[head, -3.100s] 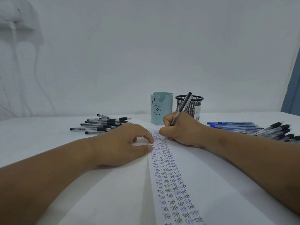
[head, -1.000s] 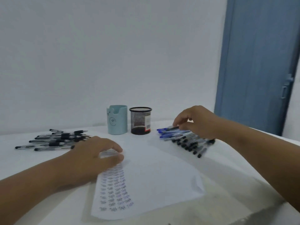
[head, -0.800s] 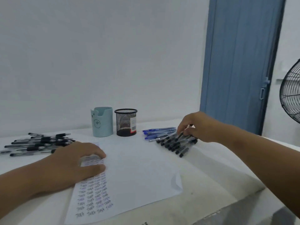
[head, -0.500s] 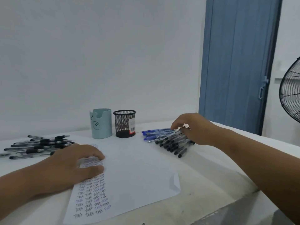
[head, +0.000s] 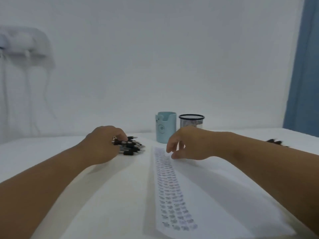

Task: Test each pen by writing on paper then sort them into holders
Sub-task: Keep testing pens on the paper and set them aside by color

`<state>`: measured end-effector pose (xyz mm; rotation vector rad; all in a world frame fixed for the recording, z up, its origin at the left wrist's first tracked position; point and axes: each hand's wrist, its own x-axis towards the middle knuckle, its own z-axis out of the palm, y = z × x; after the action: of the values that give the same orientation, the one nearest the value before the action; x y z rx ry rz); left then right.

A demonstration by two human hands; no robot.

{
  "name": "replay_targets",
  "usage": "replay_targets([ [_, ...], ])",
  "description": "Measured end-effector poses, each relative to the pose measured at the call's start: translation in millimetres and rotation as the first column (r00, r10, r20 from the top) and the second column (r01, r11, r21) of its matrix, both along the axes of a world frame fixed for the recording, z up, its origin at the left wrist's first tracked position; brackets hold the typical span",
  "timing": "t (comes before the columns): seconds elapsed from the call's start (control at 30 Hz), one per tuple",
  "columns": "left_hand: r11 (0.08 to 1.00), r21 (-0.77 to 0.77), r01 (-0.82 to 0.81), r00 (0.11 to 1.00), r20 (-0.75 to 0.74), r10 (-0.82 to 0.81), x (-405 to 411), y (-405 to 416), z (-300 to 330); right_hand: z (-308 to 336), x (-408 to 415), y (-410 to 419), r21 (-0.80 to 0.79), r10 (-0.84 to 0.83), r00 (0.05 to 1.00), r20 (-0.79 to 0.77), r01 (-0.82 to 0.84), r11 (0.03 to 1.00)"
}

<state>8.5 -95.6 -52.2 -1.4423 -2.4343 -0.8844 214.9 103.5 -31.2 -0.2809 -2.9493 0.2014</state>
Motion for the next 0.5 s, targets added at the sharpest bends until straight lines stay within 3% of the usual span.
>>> replay_targets([
  [0.1,0.990,-0.123,-0.070,0.997,0.000,0.071,-19.9,-11.7,0.6,1.0,-18.8,2.6,0.019,-0.002,0.994,0.109,0.000,1.000],
  [0.23,0.964,-0.249,-0.094,0.994,-0.070,0.079,-32.3,-15.4,-0.5,3.1,-27.0,10.3,-0.007,0.028,0.991,0.129,-0.027,1.000],
  [0.5,0.972,-0.225,-0.068,0.989,-0.142,0.036,-41.8,-5.8,-8.4,-38.8,-18.7,22.8,-0.160,0.037,0.973,-0.229,-0.076,0.984],
])
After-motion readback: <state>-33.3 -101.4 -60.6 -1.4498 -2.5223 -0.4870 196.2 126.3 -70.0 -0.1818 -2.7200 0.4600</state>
